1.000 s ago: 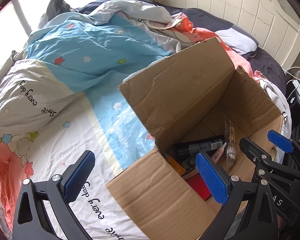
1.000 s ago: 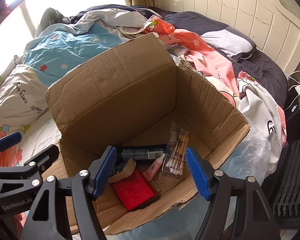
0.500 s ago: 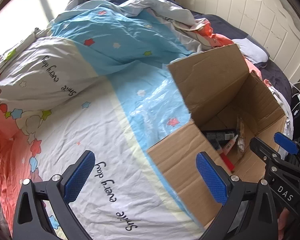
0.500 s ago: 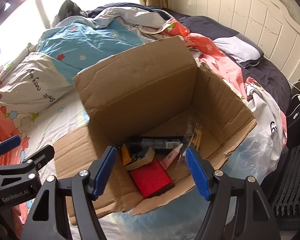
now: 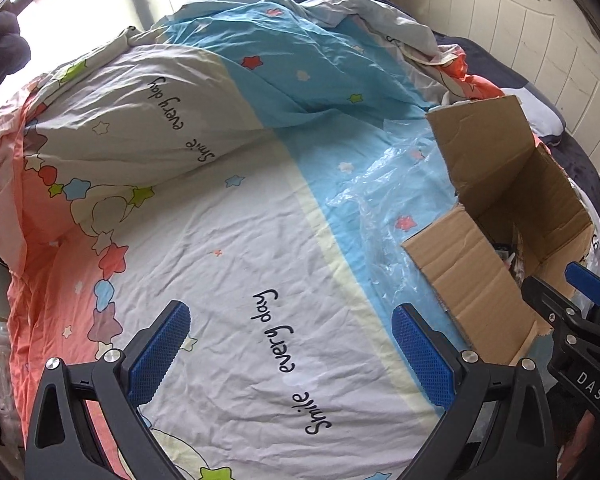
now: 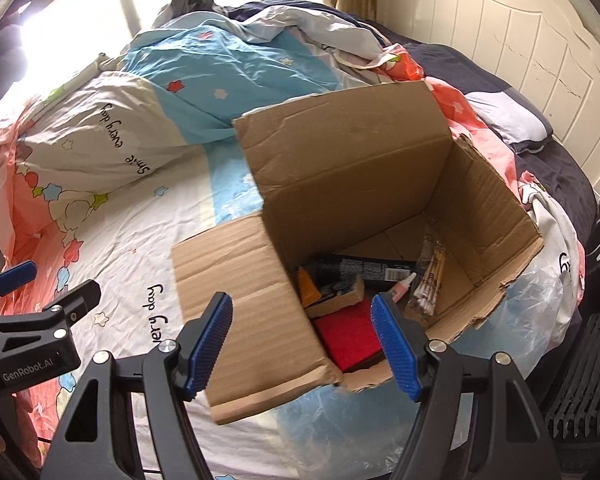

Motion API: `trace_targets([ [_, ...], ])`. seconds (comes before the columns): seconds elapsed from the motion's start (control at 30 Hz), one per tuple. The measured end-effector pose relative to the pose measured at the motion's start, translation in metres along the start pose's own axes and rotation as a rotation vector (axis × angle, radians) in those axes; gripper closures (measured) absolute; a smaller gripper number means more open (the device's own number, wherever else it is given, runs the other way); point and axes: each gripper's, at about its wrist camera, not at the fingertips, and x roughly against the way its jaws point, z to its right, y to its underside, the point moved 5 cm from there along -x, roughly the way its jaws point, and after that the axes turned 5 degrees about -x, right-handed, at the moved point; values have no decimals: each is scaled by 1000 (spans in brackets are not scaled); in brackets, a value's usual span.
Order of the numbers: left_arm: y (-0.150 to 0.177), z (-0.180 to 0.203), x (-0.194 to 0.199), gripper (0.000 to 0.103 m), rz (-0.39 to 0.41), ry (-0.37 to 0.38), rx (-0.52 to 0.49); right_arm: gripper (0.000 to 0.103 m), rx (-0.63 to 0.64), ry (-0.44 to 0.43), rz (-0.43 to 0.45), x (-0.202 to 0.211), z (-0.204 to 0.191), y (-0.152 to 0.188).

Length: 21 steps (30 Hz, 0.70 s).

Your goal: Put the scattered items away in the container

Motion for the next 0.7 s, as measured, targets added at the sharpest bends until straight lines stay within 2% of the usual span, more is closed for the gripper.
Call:
trace_targets([
  [0.23, 27, -41, 5, 0, -15, -28, 57, 35, 47, -23, 4, 6, -29, 10],
  [0.7, 85, -94, 16, 0, -30, -65, 151, 35, 186, -96, -10, 10, -105, 39],
])
